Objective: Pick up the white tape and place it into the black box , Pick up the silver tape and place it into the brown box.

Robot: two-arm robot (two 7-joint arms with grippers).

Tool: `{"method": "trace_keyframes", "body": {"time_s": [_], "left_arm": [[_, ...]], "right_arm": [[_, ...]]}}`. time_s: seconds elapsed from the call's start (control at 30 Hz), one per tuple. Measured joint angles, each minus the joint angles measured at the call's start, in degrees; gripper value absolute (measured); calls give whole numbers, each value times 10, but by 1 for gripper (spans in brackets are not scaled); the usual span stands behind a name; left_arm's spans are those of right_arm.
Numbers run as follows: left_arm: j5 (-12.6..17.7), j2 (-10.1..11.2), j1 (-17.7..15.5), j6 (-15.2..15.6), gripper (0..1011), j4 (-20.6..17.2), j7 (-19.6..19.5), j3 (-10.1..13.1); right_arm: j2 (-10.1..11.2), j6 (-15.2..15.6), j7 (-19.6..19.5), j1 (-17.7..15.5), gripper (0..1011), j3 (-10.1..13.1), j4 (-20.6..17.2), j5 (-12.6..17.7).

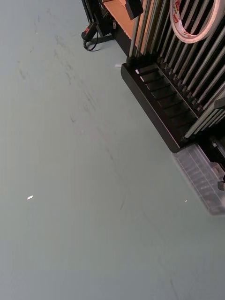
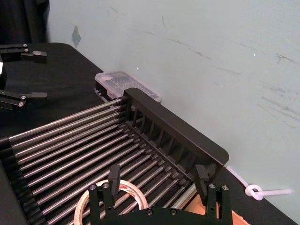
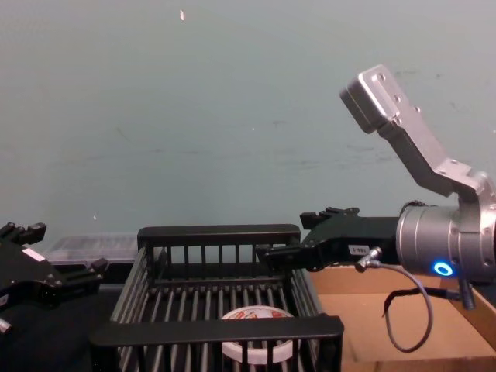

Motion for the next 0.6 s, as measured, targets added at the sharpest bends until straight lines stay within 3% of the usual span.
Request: {"method": "trace_keyframes", "body": {"time_s": [0.37, 0.6], "left_arm": [[0, 0, 0, 0, 1001, 0, 0, 0], [0, 0, 0, 0, 1002, 0, 0, 0]], "right_arm": [[4, 8, -2, -6, 1002, 6, -13, 2], [31, 44, -13, -38, 1002, 27, -82, 12]]}}
